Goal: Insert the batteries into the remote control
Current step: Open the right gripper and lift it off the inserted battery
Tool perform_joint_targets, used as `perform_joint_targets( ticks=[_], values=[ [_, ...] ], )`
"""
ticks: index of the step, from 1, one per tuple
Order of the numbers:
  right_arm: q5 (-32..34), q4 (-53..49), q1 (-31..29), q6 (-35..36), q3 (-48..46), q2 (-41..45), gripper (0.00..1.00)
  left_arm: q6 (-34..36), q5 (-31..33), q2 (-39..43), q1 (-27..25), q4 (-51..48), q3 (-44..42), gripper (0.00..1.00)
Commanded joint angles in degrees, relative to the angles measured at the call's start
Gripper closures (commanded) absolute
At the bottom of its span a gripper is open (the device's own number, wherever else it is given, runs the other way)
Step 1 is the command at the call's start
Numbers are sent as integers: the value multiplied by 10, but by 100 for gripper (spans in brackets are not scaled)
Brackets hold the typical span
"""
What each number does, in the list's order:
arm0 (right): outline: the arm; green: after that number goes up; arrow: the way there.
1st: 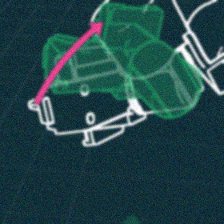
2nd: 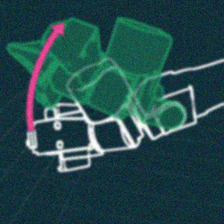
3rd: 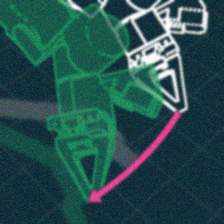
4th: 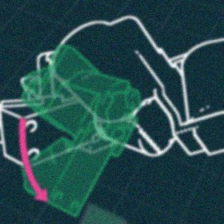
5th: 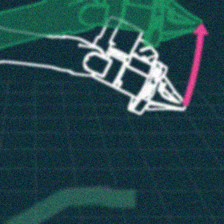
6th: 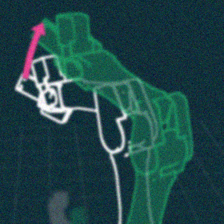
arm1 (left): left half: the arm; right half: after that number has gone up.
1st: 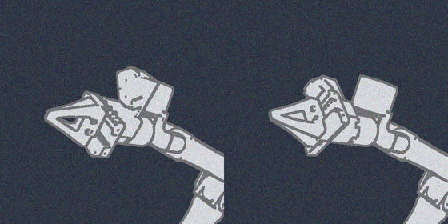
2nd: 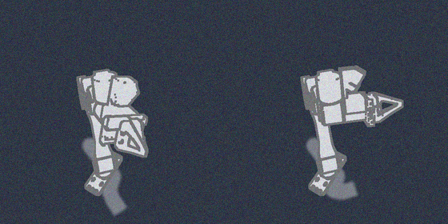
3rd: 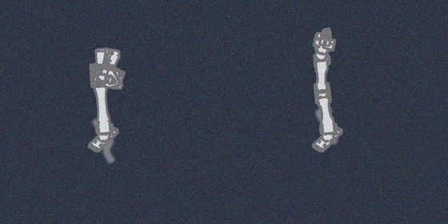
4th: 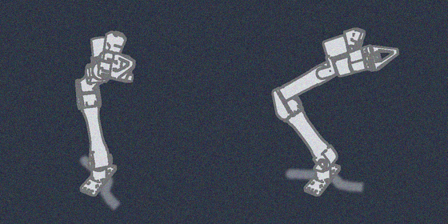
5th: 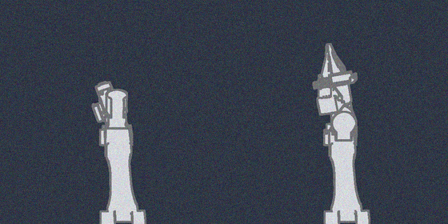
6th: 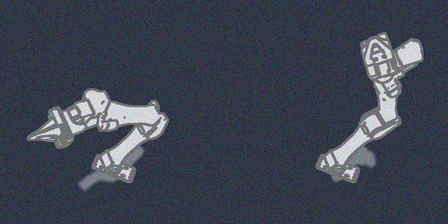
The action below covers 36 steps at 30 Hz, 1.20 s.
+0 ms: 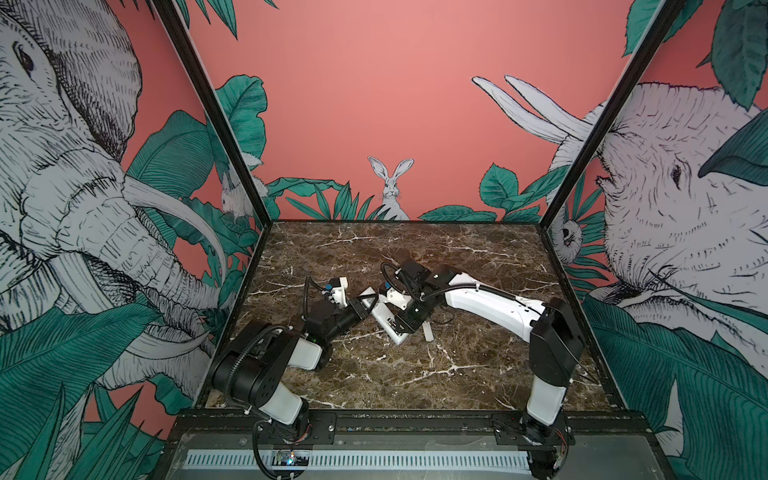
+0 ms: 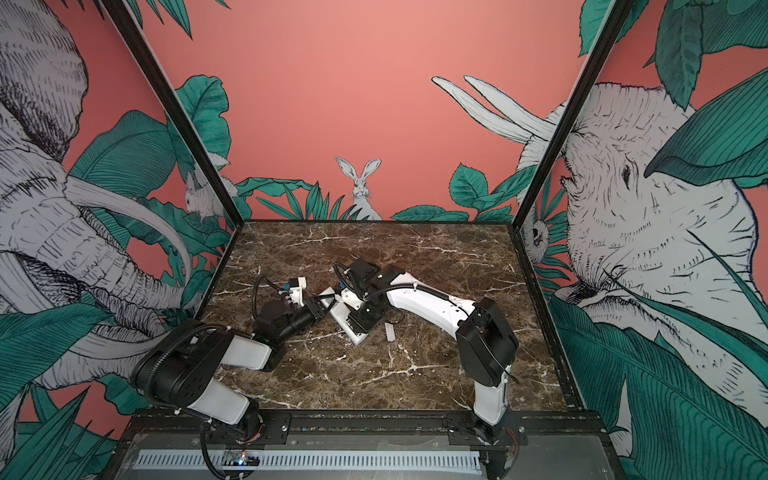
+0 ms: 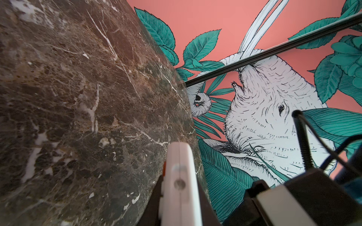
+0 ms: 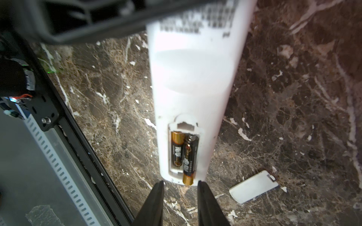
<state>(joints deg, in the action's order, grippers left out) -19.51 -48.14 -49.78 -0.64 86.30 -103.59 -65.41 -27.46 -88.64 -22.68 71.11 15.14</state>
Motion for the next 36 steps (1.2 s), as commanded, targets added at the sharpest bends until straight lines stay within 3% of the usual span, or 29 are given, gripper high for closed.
perform_joint_targets(
  ticks=[1,10,17,36],
  values=[
    [-24,26,-3,18,-17,56,68,-7,-12,0,3,36,-3,100],
    [-18,53,-10,89,-78,154,71,-12,-48,13,2,36,9,100],
    [-6,92,-22,135,-147,235,67,-6,-89,37,3,11,18,100],
    [-17,121,-65,260,-211,273,66,18,-149,137,3,-103,37,100]
  ],
)
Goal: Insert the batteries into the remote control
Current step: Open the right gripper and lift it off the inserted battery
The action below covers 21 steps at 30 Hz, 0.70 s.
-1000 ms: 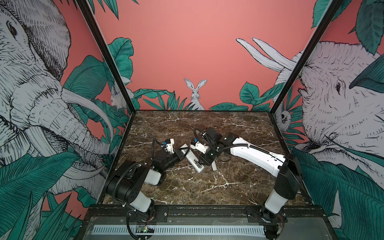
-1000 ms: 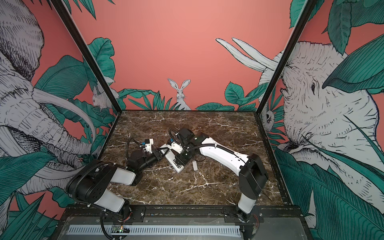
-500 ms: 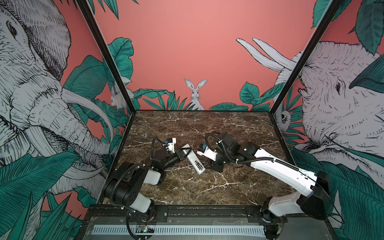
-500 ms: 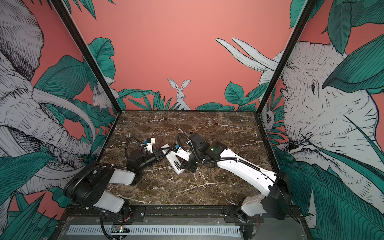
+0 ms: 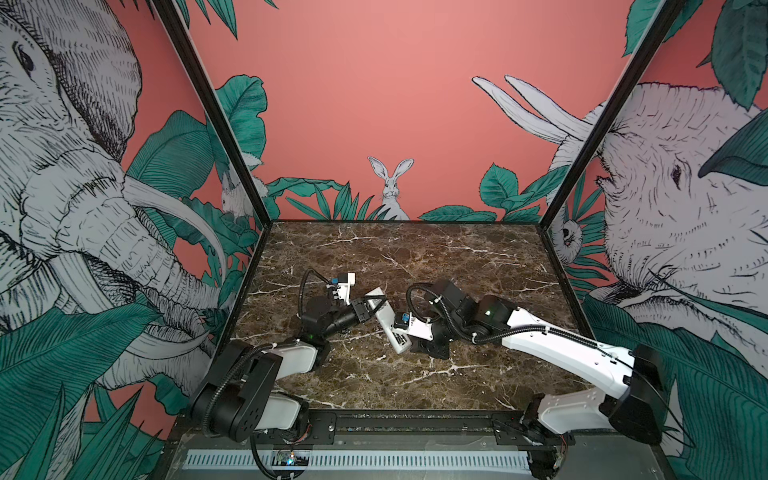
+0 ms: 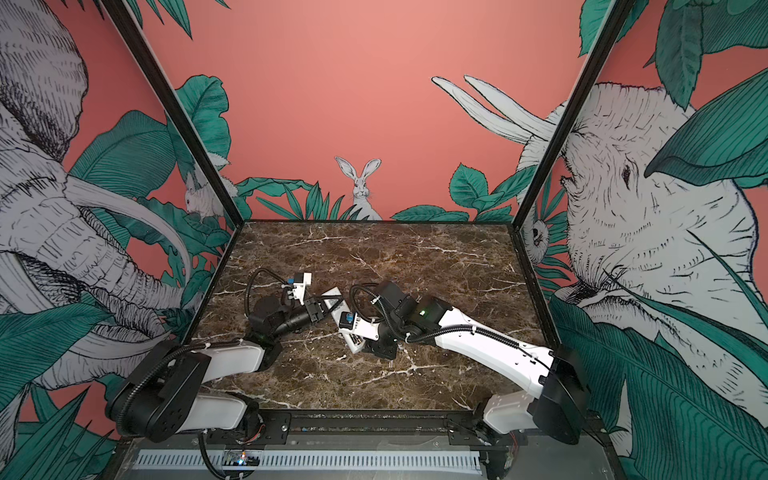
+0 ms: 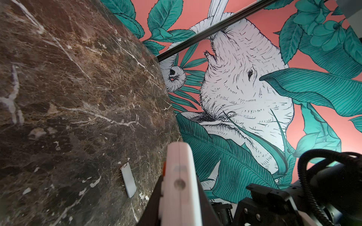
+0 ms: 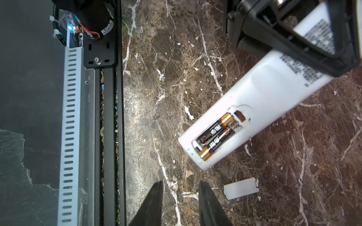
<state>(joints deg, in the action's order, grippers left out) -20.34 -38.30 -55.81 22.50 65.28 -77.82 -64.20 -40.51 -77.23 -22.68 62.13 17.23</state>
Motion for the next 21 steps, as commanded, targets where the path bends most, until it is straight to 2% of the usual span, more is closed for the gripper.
perform_joint_targets(
  ticks=[1,21],
  values=[
    [-10,23,-5,33,-1,14,66,5,-20,25,3,-17,18,100],
    [47,-4,-25,92,22,-18,70,-21,-38,12,3,-17,30,100]
  ],
)
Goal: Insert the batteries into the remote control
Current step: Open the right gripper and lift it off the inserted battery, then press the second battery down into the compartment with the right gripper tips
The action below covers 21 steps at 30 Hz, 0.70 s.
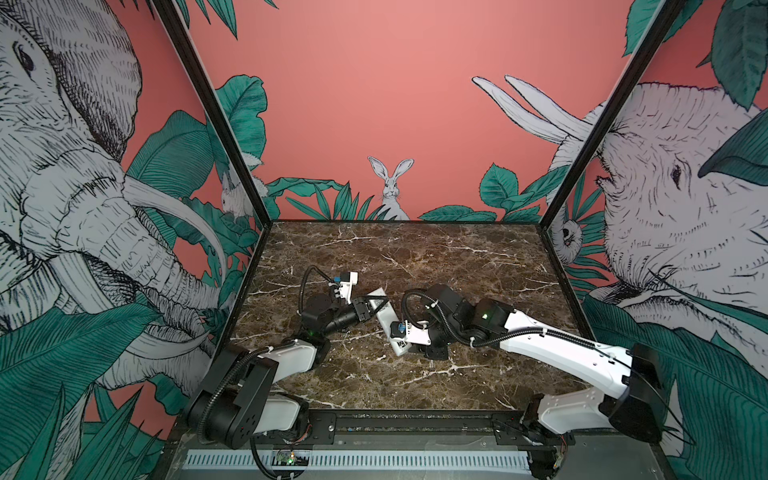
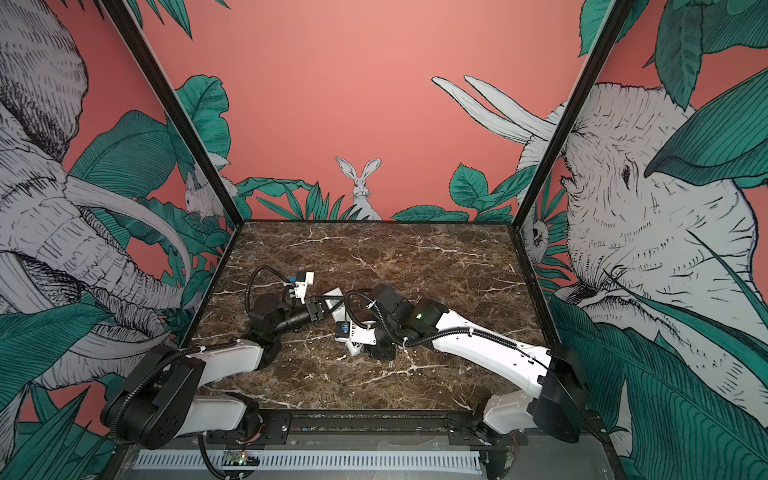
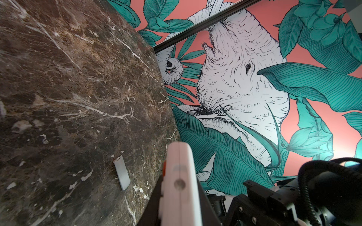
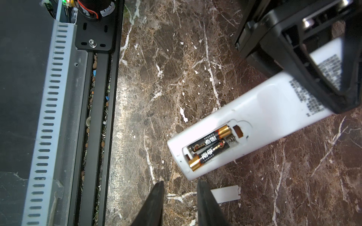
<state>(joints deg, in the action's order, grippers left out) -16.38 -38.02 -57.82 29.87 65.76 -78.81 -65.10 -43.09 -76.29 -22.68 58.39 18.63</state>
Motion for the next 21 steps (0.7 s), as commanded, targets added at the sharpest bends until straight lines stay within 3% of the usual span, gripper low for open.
perform_joint_targets(
  ticks=[1,21],
  values=[
    [8,-6,-5,19,17,-10,70,-12,-12,2,3,20,16,100],
    [27,8,-6,29,24,-43,78,-23,-16,-13,3,37,22,100]
  ],
)
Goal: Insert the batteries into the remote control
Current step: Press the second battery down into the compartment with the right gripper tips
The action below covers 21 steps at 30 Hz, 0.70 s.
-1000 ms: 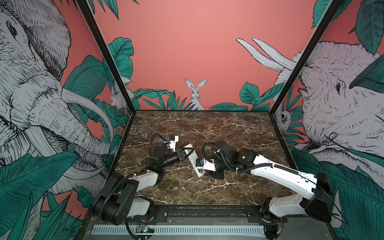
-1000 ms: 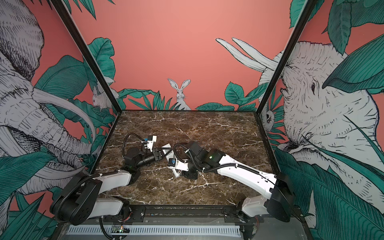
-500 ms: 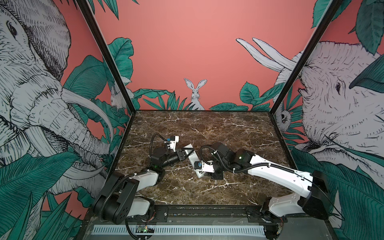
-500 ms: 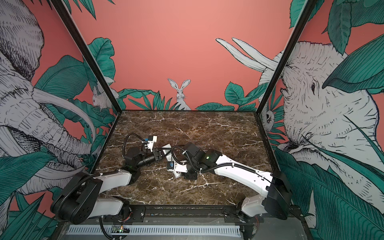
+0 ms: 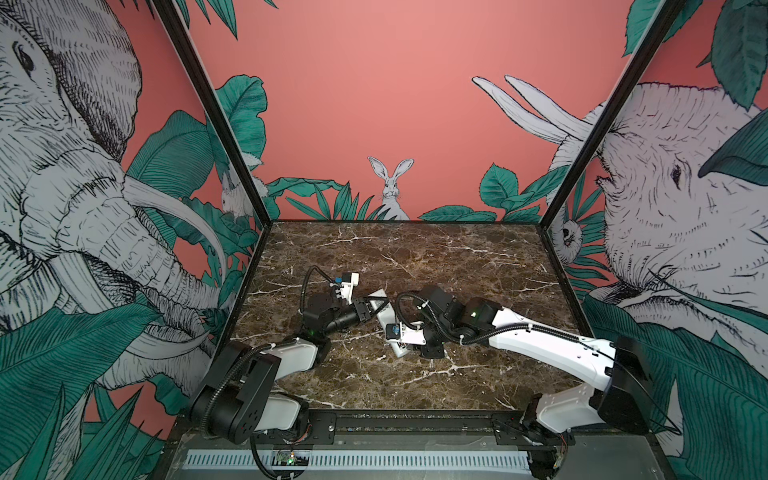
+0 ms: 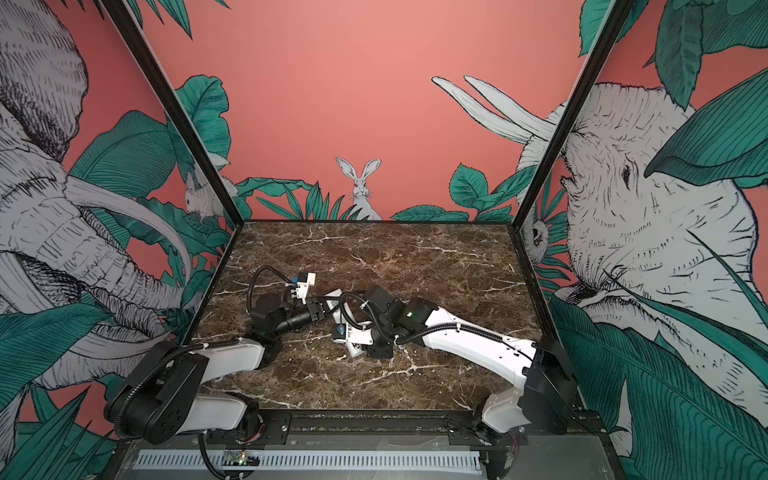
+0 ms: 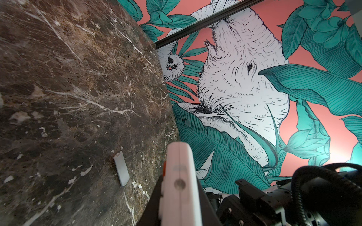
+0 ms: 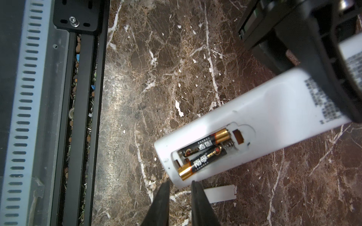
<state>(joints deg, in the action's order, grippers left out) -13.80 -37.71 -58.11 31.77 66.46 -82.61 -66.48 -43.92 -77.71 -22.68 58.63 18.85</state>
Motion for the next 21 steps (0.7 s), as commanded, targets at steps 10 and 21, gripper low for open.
perform_joint_targets(
  ticks=[10,21],
  values=[
    [7,13,-4,12,16,-15,81,-13,-8,1,3,38,18,100],
    [14,22,-4,8,14,-22,83,-14,-8,1,2,41,15,100]
  ],
)
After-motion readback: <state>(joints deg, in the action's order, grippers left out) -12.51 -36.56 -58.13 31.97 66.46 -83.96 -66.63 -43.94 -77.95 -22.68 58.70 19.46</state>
